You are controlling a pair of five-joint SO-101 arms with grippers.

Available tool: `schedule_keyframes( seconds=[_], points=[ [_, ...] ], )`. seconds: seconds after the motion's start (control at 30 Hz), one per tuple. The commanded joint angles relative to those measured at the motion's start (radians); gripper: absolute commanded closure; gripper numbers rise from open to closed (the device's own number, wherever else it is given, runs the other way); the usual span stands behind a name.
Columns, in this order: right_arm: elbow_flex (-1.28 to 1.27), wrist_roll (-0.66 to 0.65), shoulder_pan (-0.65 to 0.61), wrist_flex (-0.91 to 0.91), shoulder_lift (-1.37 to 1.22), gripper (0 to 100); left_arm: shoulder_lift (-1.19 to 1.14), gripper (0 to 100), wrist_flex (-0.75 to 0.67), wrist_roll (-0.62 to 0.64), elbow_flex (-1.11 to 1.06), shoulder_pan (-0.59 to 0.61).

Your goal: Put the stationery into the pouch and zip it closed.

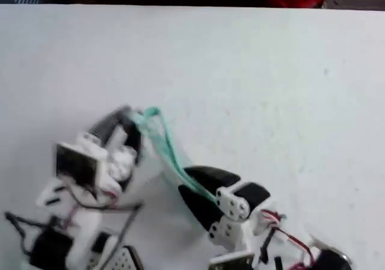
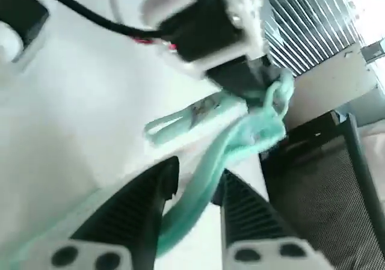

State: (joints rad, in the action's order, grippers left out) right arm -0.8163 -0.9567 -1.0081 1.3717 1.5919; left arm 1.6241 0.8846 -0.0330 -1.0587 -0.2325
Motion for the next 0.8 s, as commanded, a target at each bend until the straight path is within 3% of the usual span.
schedule_keyframes(
  seconds=[0.0, 0.1, 0.27, 0.5, 0.77],
  points=[
    [-0.002, -0.021, -0.087, 0.058, -0.002, 97.8, -0.012, 98, -0.109, -0.005, -0.015, 0.142],
    [-0.002, -0.021, -0.165, 0.081, -0.002, 97.8, -0.012, 98, -0.209, -0.005, -0.086, 0.165],
    [-0.002, -0.021, -0.168, 0.081, -0.002, 97.8, -0.012, 98, -0.327, -0.005, -0.173, 0.166],
    [-0.003, -0.021, -0.168, 0.088, -0.002, 97.8, -0.012, 98, -0.327, -0.005, -0.135, 0.295],
    [-0.006, -0.023, -0.171, 0.104, 0.079, 97.8, -0.012, 98, -0.296, -0.005, -0.132, 0.315]
  ],
)
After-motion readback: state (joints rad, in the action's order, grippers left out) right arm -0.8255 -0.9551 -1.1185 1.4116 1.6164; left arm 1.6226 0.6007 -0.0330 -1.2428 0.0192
